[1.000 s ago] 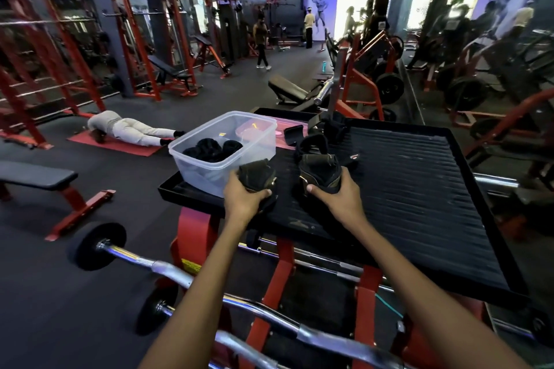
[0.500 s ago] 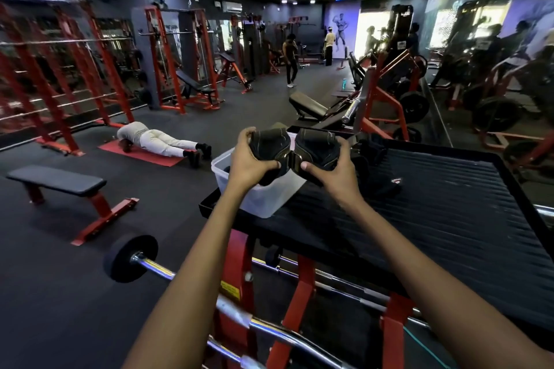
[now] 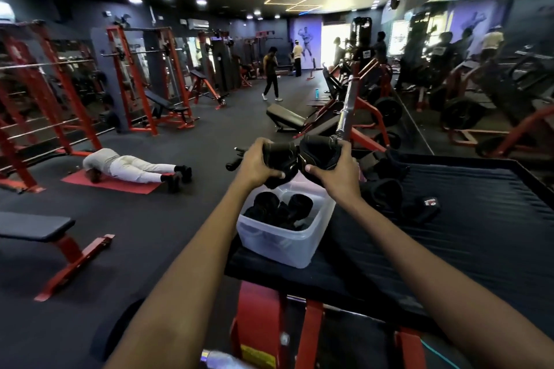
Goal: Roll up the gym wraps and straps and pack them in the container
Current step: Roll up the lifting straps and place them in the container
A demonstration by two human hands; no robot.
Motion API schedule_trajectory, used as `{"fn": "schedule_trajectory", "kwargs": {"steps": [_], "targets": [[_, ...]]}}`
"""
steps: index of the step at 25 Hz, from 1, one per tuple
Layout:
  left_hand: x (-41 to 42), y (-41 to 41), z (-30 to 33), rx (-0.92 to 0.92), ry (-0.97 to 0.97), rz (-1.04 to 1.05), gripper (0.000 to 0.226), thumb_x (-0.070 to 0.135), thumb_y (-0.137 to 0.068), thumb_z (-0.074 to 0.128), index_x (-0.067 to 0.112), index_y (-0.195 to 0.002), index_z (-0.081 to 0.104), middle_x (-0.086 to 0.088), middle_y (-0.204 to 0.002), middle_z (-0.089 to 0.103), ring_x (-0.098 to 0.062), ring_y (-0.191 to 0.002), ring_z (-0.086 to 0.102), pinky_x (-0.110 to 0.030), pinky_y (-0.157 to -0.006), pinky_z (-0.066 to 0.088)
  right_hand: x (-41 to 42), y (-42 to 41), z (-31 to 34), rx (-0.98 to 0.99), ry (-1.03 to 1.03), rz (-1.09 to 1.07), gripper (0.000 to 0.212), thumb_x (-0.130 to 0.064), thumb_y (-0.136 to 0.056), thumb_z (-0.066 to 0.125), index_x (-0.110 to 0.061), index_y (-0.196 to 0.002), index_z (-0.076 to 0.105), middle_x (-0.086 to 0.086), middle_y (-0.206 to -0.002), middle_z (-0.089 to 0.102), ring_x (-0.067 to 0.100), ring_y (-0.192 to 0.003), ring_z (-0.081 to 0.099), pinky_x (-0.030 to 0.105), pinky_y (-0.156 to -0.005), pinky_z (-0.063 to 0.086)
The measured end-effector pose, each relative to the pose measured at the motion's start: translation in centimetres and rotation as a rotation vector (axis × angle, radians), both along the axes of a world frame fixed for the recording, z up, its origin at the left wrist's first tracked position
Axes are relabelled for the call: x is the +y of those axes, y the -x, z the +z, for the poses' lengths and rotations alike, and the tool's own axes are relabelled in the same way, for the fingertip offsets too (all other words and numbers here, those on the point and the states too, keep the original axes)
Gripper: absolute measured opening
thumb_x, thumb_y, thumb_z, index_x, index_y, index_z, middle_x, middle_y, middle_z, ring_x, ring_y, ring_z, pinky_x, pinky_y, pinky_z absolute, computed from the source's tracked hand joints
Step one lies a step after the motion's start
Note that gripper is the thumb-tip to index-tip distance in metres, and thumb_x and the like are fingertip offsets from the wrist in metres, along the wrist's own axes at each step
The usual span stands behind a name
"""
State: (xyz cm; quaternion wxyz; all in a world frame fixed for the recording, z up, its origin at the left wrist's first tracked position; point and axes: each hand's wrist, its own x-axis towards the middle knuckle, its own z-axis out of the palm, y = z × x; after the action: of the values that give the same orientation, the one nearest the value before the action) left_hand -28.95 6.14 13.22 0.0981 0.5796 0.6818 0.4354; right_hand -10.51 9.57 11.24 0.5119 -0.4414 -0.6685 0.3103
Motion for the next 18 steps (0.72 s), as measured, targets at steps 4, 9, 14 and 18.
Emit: {"fn": "schedule_trajectory", "kwargs": {"steps": [4,9,14,18], "targets": [[3.6,1.6,-2.0,0.087,0.125,-0.098,0.063,0.004,-0.057,0.085,0.009,-0.106,0.045,-0.005,-0.104,0.055,-0.02,-0.096,0.053,-0.022,-0.072,0.036,1.3,0.8,0.0,-0.209,0.043,-0.07,0.061,-0.019,-0.064,0.082,-0.012,-0.108,0.04,0.004,-0.104,0.063,0.022,-0.098,0.059,0.025,-0.073,0.038],[5.8,2.7,-3.3,0.4,0.315,-0.324,0.082,0.004,-0.059,0.08,0.016,-0.128,0.038,-0.01,-0.125,0.052,-0.026,-0.112,0.052,-0.027,-0.083,0.042,1.9,2.1,-0.8,-0.594,-0.084,-0.092,0.074,-0.021,-0.069,0.076,-0.023,-0.13,0.035,0.008,-0.107,0.062,0.03,-0.101,0.06,0.036,-0.08,0.043],[6.6,2.7,-3.9,0.518,0.42,-0.369,0.064,0.007,-0.061,0.08,0.014,-0.114,0.046,-0.009,-0.124,0.046,-0.024,-0.11,0.049,-0.029,-0.084,0.045,2.3,3.4,-0.8,-0.924,-0.071,-0.132,0.06,-0.026,-0.073,0.071,-0.019,-0.124,0.041,0.017,-0.115,0.052,0.038,-0.103,0.057,0.039,-0.078,0.045],[6.8,2.9,-4.5,0.498,0.388,-0.352,0.045,0.013,-0.068,0.077,0.016,-0.1,0.046,-0.009,-0.109,0.054,-0.02,-0.094,0.048,-0.028,-0.074,0.039,2.4,4.4,-0.7,-1.028,-0.01,-0.118,0.055,-0.024,-0.078,0.066,-0.008,-0.124,0.039,0.02,-0.114,0.057,0.039,-0.105,0.057,0.038,-0.081,0.044]]}}
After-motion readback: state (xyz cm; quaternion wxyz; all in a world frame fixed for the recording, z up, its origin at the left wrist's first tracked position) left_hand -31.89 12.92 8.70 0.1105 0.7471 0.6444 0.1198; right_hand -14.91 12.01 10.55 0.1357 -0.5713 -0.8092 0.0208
